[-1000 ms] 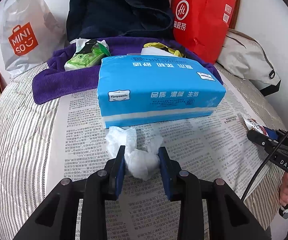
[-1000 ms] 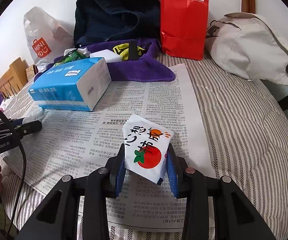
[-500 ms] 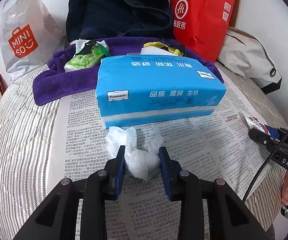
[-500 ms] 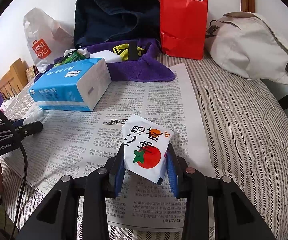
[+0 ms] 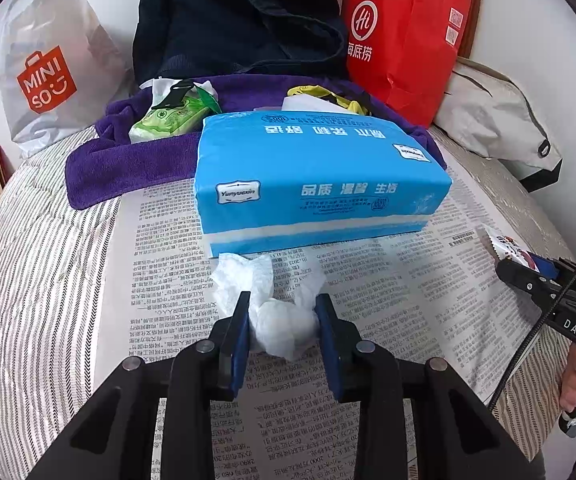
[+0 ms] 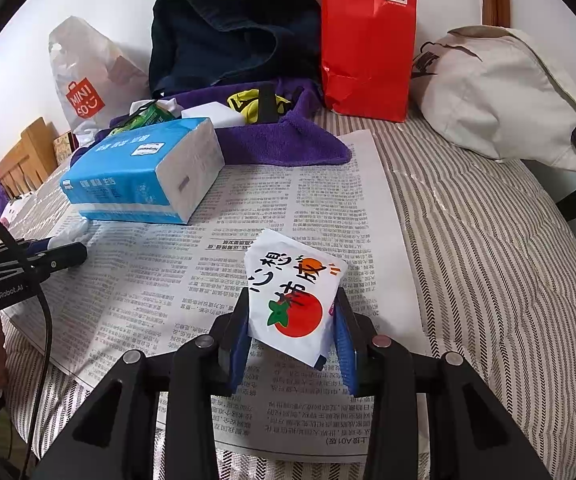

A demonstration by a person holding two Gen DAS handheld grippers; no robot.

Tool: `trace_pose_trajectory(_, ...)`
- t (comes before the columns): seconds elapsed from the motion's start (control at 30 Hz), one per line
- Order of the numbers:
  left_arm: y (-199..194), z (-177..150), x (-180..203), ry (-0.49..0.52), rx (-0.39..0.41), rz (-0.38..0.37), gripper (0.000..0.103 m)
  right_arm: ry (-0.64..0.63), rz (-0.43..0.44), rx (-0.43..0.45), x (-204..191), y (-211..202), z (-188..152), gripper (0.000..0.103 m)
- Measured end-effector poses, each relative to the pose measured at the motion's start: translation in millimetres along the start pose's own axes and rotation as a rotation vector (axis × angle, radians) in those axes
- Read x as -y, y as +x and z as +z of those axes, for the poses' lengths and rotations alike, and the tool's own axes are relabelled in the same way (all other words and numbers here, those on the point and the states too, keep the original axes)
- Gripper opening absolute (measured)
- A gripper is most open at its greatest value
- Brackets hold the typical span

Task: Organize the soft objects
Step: 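Lift the tomato packet and tissue off the newspaper with both grippers, then carry the packet and tissue over the purple towel with both grippers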

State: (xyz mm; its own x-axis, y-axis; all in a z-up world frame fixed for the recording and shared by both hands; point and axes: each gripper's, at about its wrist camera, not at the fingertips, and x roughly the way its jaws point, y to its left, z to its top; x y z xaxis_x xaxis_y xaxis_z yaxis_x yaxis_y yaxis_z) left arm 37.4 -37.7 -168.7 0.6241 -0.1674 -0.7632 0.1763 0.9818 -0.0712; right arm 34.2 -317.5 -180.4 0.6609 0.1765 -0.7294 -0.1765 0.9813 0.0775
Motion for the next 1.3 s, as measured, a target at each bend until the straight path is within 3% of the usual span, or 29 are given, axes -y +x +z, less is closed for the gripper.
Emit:
trace_pose_trajectory(0.4,-20.0,-1.4,-8.5,-0.027,-0.004,-0.02,0.028,-0.005,0.037,0.024,-4.1,-29.3,16.1,0.037)
trace_pose_trajectory(1.03,-59.8,54.4,-41.7,-0.074,0.082,0.026,0.028,-0.07,0.101,0.065,-28.4,-38.0,79.7,0.037)
trace_pose_trajectory(1.3,-58.9,80.4,-56.3,-0.097,0.102,0.004,0.027,-0.087,0.14,0.079,-41.6,-26.1,108.9,0.037)
